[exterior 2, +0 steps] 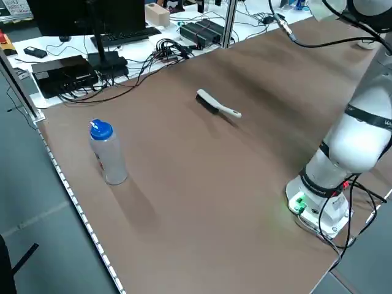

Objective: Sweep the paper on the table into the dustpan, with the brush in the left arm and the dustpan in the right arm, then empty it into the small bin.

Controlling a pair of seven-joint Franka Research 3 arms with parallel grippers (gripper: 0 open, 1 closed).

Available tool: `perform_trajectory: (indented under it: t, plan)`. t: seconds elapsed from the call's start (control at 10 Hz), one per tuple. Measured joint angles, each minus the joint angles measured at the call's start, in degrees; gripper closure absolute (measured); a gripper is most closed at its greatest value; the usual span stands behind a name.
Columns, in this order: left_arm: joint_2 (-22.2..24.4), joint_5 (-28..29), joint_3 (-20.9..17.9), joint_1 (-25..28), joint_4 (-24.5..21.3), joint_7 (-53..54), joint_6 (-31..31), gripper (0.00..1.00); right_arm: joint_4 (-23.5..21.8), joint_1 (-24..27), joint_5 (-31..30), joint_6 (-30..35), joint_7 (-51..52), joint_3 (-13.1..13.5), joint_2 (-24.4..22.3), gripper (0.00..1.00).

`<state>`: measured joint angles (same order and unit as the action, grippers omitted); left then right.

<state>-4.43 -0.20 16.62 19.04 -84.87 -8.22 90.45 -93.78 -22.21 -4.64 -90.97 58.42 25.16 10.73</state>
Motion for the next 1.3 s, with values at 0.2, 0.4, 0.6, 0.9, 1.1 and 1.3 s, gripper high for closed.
perform_trajectory:
  t: [0.2,0.4,0.6,0.9,1.1,1.3]
  plan:
    - [0.0,0.0,-0.1,1.0,0.0,2.4,0.0,0.00,-3.6,0.4,0.0,-4.5,10.2,0.0,0.0,0.67]
    - [0.0,0.0,-0.1,1.0,0.1,5.4,0.0,0.00,-6.8,-0.1,0.0,-9.8,18.7,-0.2,0.1,0.67]
    - [0.0,0.0,-0.1,1.0,0.1,6.8,0.0,0.00,-11.1,-0.8,0.0,-16.6,25.2,-0.4,0.1,0.67]
    - [-0.3,0.0,-0.1,1.0,0.1,6.9,0.0,0.00,-19.1,-1.5,-3.1,-27.7,29.7,-0.5,0.2,0.67]
    - [-0.3,0.0,-0.1,1.0,0.3,7.8,0.2,0.00,-22.9,-1.5,-4.8,-33.4,35.0,-0.5,0.2,0.67]
    - [-0.3,0.0,-0.1,0.6,1.6,8.7,0.4,0.00,-26.3,-1.1,-4.9,-39.0,39.1,-0.3,0.2,0.67]
